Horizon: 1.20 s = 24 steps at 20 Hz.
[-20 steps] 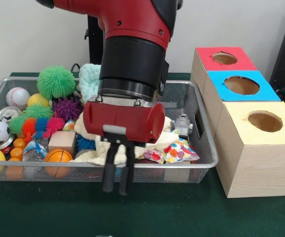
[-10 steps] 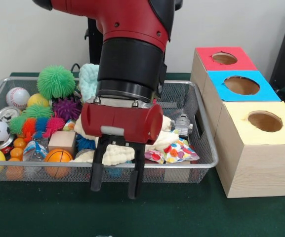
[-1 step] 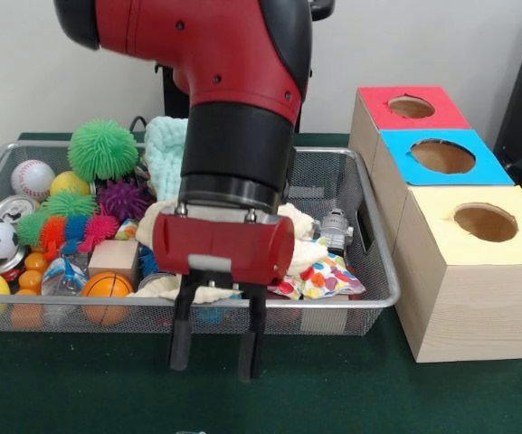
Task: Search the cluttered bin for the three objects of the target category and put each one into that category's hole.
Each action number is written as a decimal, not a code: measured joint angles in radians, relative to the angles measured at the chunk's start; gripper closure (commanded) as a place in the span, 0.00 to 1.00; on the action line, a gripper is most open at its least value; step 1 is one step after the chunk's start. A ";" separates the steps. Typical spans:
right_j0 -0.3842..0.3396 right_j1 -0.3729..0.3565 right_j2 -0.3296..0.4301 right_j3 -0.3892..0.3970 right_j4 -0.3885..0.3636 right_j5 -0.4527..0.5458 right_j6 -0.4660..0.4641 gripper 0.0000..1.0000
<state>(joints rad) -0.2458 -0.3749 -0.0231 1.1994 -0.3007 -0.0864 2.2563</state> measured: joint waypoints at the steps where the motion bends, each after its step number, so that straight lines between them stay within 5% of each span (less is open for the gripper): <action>1: 0.000 0.007 0.000 -0.001 -0.005 -0.013 0.000 0.00; 14: 0.000 0.125 -0.007 -0.035 -0.029 -0.101 0.000 0.00; 24: -0.087 0.136 0.076 -0.073 -0.164 -0.078 0.000 0.00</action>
<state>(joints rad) -0.3333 -0.2391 0.0526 1.1260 -0.4650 -0.1647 2.2563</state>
